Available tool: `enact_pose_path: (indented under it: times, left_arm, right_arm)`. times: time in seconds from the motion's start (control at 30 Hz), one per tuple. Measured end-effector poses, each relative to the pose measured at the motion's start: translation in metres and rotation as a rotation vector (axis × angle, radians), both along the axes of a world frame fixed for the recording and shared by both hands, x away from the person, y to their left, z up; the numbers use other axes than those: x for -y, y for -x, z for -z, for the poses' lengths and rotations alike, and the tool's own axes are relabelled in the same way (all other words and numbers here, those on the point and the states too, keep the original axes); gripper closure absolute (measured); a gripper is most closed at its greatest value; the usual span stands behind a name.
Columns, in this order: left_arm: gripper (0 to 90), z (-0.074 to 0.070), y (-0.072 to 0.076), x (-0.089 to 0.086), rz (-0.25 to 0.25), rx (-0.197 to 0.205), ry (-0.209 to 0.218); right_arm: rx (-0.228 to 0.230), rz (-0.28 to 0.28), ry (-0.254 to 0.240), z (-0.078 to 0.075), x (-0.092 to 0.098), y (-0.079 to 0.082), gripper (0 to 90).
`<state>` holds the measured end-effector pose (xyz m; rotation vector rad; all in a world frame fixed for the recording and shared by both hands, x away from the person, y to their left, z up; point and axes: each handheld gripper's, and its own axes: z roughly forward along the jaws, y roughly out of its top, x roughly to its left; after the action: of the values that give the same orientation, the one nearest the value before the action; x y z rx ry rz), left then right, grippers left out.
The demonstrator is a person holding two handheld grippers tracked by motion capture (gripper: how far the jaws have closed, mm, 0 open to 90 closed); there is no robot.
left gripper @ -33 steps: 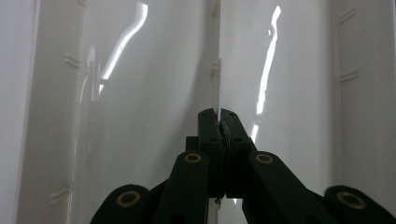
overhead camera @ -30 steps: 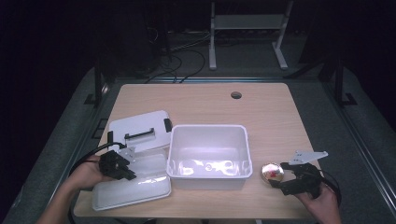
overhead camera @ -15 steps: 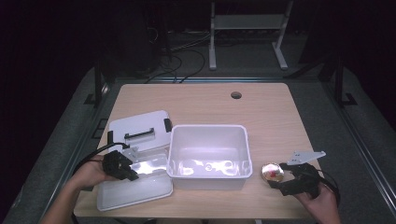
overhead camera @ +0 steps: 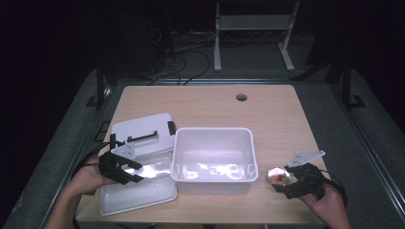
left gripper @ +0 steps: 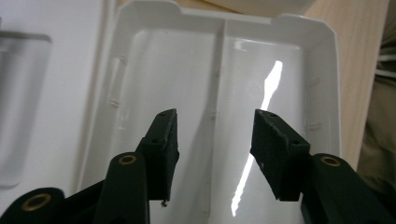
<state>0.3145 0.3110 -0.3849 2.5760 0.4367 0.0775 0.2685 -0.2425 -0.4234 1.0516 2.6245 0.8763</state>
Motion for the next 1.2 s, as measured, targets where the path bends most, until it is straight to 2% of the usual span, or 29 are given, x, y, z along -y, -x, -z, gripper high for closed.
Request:
enact_pose_path:
  times: [0.07,0.13,0.17,0.27,0.33,0.37,0.43,0.47,0.57,0.73,0.87,1.03,1.2]
  left_arm:
    - [46.6,-0.004,0.002,-0.001,-0.021,0.020,0.045]
    - [41.9,-0.006,0.004,-0.001,-0.051,0.042,0.069]
    - [41.9,-0.007,0.005,0.000,-0.059,0.054,0.072]
    - [36.7,-0.007,0.009,0.006,-0.086,0.072,0.083]
    - [29.8,-0.004,0.013,0.011,-0.095,0.084,0.094]
    - [28.5,-0.002,0.014,0.012,-0.089,0.084,0.104]
    - [26.4,0.003,0.014,0.015,-0.093,0.071,0.092]
    - [22.8,0.004,0.014,0.014,-0.107,0.069,0.087]
    - [22.8,0.006,0.017,0.010,-0.124,0.077,0.144]
    - [18.4,0.004,0.022,0.003,-0.171,0.116,0.186]
    - [17.3,0.005,0.022,0.003,-0.174,0.119,0.190]
    - [15.2,0.008,0.022,0.003,-0.168,0.101,0.182]
    - [15.2,0.004,0.024,-0.002,-0.173,0.111,0.214]
  right_arm:
    - [-0.018,0.000,0.021,-0.001,-0.001,-0.003,15.8]
    - [-0.049,-0.007,0.068,0.001,-0.003,-0.010,14.6]
    - [-0.049,-0.007,0.068,0.001,-0.003,-0.010,14.6]
    - [-0.078,-0.012,0.114,0.003,-0.005,-0.017,14.6]
    - [-0.091,-0.016,0.136,0.003,-0.007,-0.020,14.6]
    - [-0.092,-0.019,0.139,0.003,-0.008,-0.022,14.6]
    - [-0.108,-0.031,0.151,0.004,-0.010,-0.025,14.6]
    - [-0.118,-0.038,0.176,0.005,-0.013,-0.029,14.6]
    - [-0.122,-0.040,0.185,0.006,-0.015,-0.031,14.6]
    - [-0.154,-0.045,0.211,0.010,-0.017,-0.036,14.5]
    - [-0.165,-0.051,0.236,0.013,-0.019,-0.039,14.6]
    - [-0.182,-0.074,0.264,0.017,-0.023,-0.041,16.8]
    - [-0.191,-0.085,0.284,0.020,-0.025,-0.043,18.8]
